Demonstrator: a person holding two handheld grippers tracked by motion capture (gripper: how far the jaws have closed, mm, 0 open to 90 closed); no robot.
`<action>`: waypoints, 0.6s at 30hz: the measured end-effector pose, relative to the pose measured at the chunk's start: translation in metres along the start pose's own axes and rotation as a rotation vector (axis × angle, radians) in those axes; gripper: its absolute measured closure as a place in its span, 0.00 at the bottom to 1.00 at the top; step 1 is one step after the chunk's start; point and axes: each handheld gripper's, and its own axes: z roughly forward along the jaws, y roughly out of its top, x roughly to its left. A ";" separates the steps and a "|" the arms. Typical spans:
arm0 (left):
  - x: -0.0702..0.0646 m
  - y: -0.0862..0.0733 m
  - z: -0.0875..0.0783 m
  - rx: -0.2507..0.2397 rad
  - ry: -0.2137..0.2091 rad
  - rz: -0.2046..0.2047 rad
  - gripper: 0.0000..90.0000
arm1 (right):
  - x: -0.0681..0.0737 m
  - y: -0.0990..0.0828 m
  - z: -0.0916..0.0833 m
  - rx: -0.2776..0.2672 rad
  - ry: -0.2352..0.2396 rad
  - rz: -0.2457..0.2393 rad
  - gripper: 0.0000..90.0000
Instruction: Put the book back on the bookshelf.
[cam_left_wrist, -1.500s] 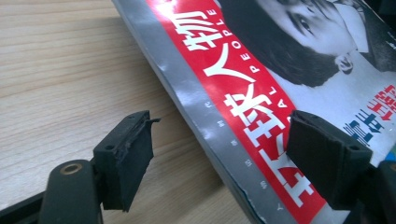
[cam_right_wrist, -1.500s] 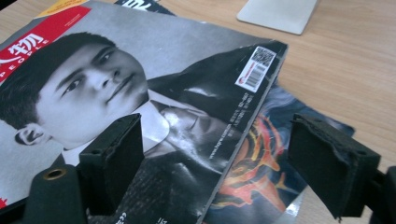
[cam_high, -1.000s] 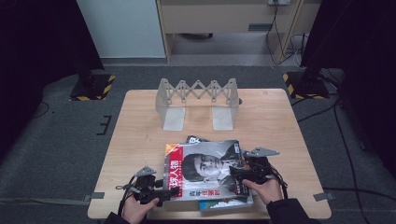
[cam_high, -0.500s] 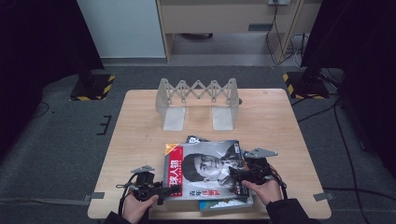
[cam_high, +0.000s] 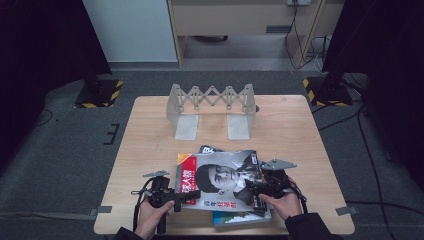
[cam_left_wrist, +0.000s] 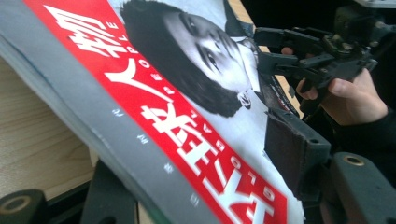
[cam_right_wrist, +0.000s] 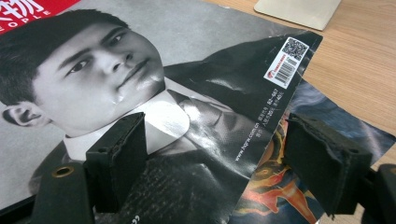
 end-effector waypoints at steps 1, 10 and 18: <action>0.001 0.001 0.000 0.009 -0.020 -0.003 0.44 | 0.000 0.000 0.000 0.000 0.000 0.001 0.24; 0.000 0.000 -0.004 0.034 0.063 -0.001 0.66 | -0.001 0.000 0.000 0.000 0.003 0.003 0.24; -0.005 0.007 -0.009 -0.022 0.082 -0.029 0.85 | -0.004 0.001 -0.001 -0.015 0.019 0.041 0.25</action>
